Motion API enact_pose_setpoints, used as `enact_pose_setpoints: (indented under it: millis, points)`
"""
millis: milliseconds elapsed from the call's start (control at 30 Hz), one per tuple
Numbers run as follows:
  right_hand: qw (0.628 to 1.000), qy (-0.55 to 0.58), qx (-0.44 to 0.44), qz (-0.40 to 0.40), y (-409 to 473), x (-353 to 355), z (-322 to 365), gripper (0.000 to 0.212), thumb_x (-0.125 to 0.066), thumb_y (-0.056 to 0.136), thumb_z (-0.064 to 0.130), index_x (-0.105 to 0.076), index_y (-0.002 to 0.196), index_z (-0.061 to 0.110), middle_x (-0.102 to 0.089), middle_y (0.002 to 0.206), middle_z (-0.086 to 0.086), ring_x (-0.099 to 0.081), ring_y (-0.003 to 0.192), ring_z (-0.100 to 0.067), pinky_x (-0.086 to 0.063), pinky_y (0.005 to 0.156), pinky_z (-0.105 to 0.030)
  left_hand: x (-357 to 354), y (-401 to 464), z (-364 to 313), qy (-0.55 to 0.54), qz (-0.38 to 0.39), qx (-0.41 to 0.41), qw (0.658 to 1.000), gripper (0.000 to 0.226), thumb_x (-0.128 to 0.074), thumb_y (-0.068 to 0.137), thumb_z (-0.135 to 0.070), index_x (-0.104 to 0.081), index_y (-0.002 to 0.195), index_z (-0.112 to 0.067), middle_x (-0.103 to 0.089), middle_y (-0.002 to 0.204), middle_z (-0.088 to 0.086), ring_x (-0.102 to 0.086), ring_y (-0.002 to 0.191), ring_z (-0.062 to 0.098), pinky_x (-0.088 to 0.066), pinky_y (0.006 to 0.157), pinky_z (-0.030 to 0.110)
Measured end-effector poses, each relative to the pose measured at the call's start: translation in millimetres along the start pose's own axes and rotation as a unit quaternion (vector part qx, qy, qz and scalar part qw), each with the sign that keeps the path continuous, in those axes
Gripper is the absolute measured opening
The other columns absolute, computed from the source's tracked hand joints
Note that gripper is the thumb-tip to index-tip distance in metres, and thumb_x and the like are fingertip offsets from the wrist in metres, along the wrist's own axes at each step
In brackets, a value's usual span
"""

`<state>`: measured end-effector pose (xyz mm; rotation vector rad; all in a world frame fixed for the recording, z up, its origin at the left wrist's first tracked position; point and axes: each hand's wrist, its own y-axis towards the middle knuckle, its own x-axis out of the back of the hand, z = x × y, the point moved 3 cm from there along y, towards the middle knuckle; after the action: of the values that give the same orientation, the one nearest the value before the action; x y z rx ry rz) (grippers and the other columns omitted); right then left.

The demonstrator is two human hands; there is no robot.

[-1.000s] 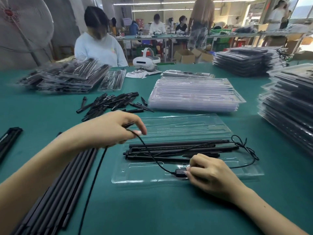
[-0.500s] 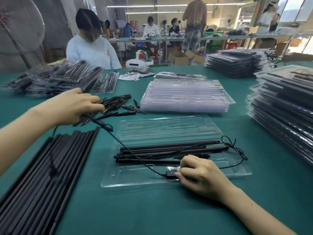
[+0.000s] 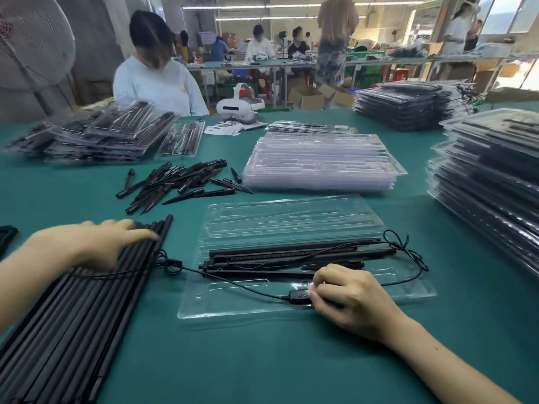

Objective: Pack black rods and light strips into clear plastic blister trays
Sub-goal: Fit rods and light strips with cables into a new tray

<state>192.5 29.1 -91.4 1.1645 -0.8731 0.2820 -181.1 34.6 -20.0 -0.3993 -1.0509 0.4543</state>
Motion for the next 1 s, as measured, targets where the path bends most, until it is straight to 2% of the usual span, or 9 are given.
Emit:
enact_pose_setpoints:
  millis: [100,200,267,367,500,567,667,733,1000]
  points:
    - [1.0,-0.005,0.006,-0.003,0,-1,1,0.032,-0.06,0.089,0.017,-0.056,0.058,0.01,-0.06,0.071,-0.001,-0.051,0.055,-0.018,-0.041,0.042,-0.03,25,-24,-65,-0.038,-0.193,-0.164,0.967,0.07,-0.044,0.096,-0.018,-0.004,0.146,-0.049,-0.02,0.15,-0.018,-0.024,0.136,0.005,-0.021,0.107,0.022]
    - [1.0,-0.014,0.008,0.006,1,0,3,0.033,-0.059,0.09,0.017,-0.058,0.058,0.009,-0.061,0.071,-0.002,-0.053,0.056,-0.018,-0.042,0.044,-0.03,37,-43,-131,-0.131,-0.296,-0.302,0.897,0.064,-0.035,0.101,-0.038,0.011,0.143,-0.051,0.007,0.153,-0.029,0.009,0.14,-0.01,0.007,0.112,0.012]
    - [0.999,-0.009,0.006,0.043,1,3,4,0.03,-0.058,0.09,0.019,-0.063,0.063,0.008,-0.063,0.075,-0.003,-0.056,0.06,-0.018,-0.045,0.048,-0.029,37,-45,-173,-0.156,-0.315,-0.338,0.873,0.062,-0.024,0.101,-0.047,0.022,0.142,-0.043,0.025,0.149,-0.028,0.028,0.134,-0.012,0.019,0.111,0.015]
    - [0.996,0.032,-0.042,0.077,0,23,-8,0.026,-0.055,0.09,0.024,-0.074,0.077,0.012,-0.069,0.083,0.004,-0.063,0.071,-0.014,-0.051,0.061,-0.027,27,-37,-222,-0.178,-0.295,-0.347,0.872,0.066,-0.015,0.098,-0.055,0.029,0.142,-0.032,0.031,0.15,-0.02,0.034,0.133,-0.008,0.019,0.115,0.027]
    - [0.945,0.098,-0.279,-0.142,-18,77,-68,0.022,-0.056,0.093,0.012,-0.072,0.107,0.019,-0.071,0.087,0.01,-0.064,0.078,-0.002,-0.052,0.075,-0.022,14,-24,-237,-0.178,-0.245,-0.34,0.89,0.067,-0.006,0.092,-0.062,0.021,0.146,-0.035,0.033,0.149,-0.02,0.037,0.131,-0.006,0.024,0.114,0.033]
    - [0.933,0.032,-0.335,-0.129,-33,97,-99,0.054,-0.05,0.091,-0.007,-0.056,0.127,0.033,-0.065,0.098,0.005,-0.06,0.085,-0.003,-0.048,0.081,-0.016,18,-21,-234,-0.187,-0.24,-0.346,0.887,0.067,-0.002,0.088,-0.064,0.017,0.147,-0.037,0.032,0.149,-0.021,0.037,0.131,-0.007,0.027,0.111,0.034]
    - [0.952,-0.132,-0.259,0.098,-51,102,-130,0.096,-0.043,0.075,-0.027,-0.04,0.136,0.047,-0.048,0.13,-0.005,-0.052,0.107,-0.016,-0.046,0.095,-0.035,44,-13,-233,-0.227,-0.287,-0.326,0.871,0.059,-0.008,0.094,-0.059,0.019,0.144,-0.04,0.029,0.151,-0.02,0.033,0.134,-0.005,0.027,0.111,0.033]
    - [0.95,-0.17,-0.187,0.185,-58,100,-137,0.09,-0.054,0.075,-0.022,-0.046,0.134,0.046,-0.045,0.138,-0.006,-0.052,0.11,-0.02,-0.05,0.093,-0.044,62,-2,-238,-0.263,-0.315,-0.283,0.867,0.06,-0.012,0.098,-0.055,0.02,0.145,-0.036,0.025,0.153,-0.017,0.029,0.138,-0.002,0.022,0.114,0.036]
    - [0.966,-0.171,-0.057,0.184,-36,110,-128,0.039,-0.075,0.075,0.001,-0.074,0.107,0.022,-0.067,0.103,-0.002,-0.064,0.082,-0.021,-0.053,0.071,-0.028,60,28,-274,-0.271,-0.295,-0.25,0.881,0.062,-0.018,0.097,-0.06,0.001,0.151,-0.038,0.013,0.156,-0.018,0.017,0.144,0.005,0.021,0.115,0.044]
